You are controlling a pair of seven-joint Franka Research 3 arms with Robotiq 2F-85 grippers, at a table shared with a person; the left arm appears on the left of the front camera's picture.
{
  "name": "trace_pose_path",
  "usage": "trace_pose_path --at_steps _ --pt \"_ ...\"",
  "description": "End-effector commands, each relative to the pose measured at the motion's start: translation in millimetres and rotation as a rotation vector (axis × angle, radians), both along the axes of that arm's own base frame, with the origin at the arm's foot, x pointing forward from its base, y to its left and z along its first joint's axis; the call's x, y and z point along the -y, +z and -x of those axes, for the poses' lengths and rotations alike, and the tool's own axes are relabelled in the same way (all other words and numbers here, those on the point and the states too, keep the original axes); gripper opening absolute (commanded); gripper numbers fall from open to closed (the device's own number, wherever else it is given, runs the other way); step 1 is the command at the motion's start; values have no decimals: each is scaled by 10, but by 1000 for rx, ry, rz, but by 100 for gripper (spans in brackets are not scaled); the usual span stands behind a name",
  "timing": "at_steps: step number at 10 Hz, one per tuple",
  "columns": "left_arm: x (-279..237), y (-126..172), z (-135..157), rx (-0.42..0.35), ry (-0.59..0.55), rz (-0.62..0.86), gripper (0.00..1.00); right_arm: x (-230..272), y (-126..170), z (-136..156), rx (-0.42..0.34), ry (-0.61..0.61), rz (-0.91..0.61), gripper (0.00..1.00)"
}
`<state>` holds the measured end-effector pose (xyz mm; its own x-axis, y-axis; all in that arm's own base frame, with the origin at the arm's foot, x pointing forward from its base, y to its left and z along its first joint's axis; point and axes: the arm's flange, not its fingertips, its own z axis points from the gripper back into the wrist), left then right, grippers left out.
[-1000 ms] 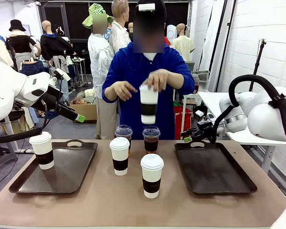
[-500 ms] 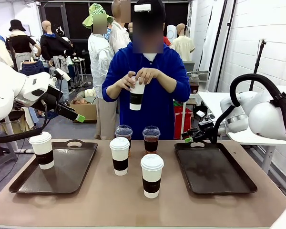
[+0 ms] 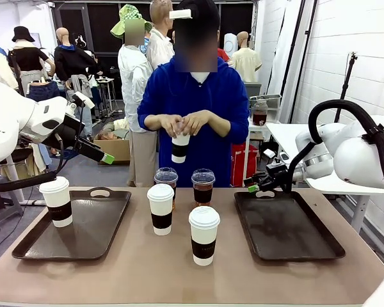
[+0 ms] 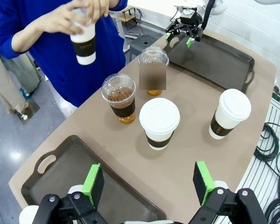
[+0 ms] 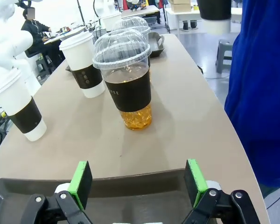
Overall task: Distribute the coffee onto the tray.
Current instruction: Pick up one iced Americano and place it on the right Handle tray.
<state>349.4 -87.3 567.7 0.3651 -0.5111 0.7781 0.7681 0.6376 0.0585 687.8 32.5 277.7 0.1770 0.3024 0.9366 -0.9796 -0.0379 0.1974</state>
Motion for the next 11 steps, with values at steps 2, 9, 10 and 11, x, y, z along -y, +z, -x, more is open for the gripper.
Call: trace_pose_path --at_steps 2,9,10,11 --pt "-15 -3 -5 -1 -1 7 100 -4 11 -3 2 -1 -2 100" --pt "-15 -3 -5 -1 -1 7 100 -416 -17 141 57 -117 -123 100" --pt "-15 -3 -5 -1 -1 7 100 -530 -23 166 68 -88 -134 100" --pt "-15 -3 -5 -1 -1 7 100 -613 -54 204 71 -75 -142 100"
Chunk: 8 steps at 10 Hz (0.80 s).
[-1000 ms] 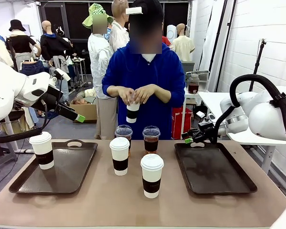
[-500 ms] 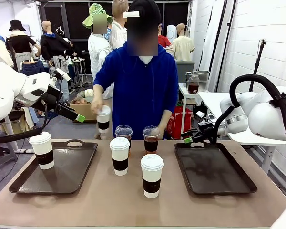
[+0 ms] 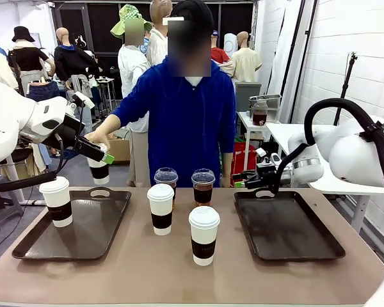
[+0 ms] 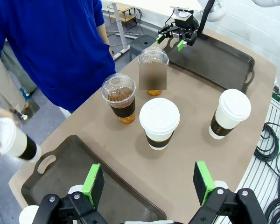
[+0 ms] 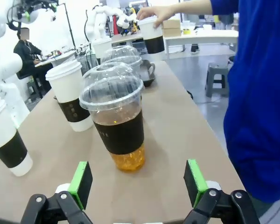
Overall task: Distribute the coffee onto the tray.
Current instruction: Pick up one iced Americano and place it on the right Handle tray.
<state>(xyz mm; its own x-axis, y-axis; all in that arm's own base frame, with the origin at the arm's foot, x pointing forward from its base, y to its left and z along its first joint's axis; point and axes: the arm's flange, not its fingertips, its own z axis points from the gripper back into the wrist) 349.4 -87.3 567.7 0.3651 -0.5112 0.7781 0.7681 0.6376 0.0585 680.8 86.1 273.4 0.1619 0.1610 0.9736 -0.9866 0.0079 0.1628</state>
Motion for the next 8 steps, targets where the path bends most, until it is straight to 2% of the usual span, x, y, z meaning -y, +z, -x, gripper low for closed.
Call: trace_pose_path --at_steps 1,4,7,8 --pt "-15 -2 -5 -1 -1 7 100 -158 -47 166 53 -7 -4 100" --pt "-15 -2 -5 -1 -1 7 100 -310 -188 286 119 -16 -37 100" --pt "-15 -2 -5 -1 -1 7 100 -273 -241 380 84 24 -49 100" --pt "-15 -2 -5 -1 -1 7 100 -330 -263 234 91 12 -43 100"
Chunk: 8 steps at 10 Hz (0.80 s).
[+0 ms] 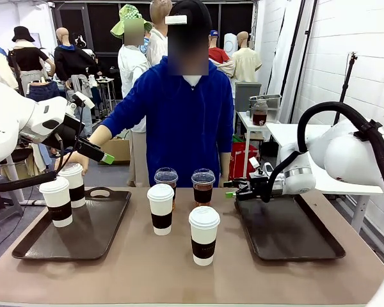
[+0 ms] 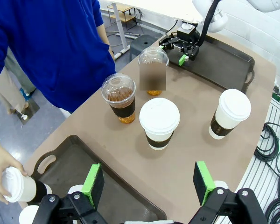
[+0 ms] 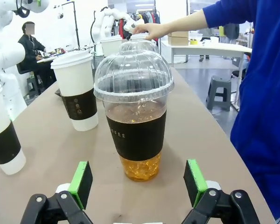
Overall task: Distribute the coffee onto the tray.
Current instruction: Pick up one iced Americano and place it on the right Handle tray.
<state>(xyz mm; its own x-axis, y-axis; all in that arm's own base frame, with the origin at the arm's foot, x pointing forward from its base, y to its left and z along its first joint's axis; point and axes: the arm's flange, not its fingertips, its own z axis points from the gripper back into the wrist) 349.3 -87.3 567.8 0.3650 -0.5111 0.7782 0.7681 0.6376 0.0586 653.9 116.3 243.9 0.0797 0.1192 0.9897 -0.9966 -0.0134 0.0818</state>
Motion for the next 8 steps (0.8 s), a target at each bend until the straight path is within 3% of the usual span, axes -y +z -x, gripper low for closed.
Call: trace_pose_path --at_steps 1,8 --pt "-15 -3 -6 -2 -1 7 100 -28 32 -35 10 -4 2 100" --pt "-15 -3 -6 -2 -1 7 100 -268 -132 -4 -9 -10 -50 100"
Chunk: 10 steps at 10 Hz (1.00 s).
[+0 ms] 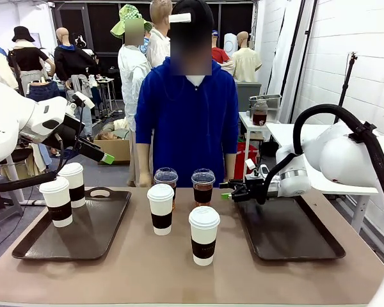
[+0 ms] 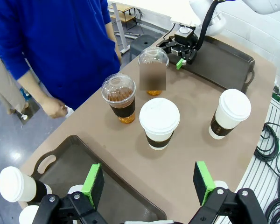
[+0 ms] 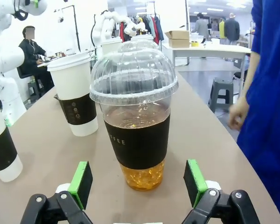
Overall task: Distribute the coffee onto the tray.
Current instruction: Pick up one iced Americano and place it on the right Handle tray.
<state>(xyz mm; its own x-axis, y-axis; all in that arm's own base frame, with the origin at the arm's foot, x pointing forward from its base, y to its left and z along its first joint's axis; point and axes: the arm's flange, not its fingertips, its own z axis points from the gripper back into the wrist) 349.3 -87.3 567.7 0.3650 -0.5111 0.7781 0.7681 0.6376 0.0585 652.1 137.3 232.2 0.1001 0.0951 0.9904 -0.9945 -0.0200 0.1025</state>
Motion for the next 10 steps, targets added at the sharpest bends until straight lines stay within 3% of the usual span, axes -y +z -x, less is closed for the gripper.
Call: trace_pose_path --at_steps 1,10 --pt "-15 -3 -6 -2 -1 7 100 -111 -21 -22 21 1 -21 100" --pt "-15 -3 -6 -2 -1 7 100 -486 -23 -46 29 46 -36 100"
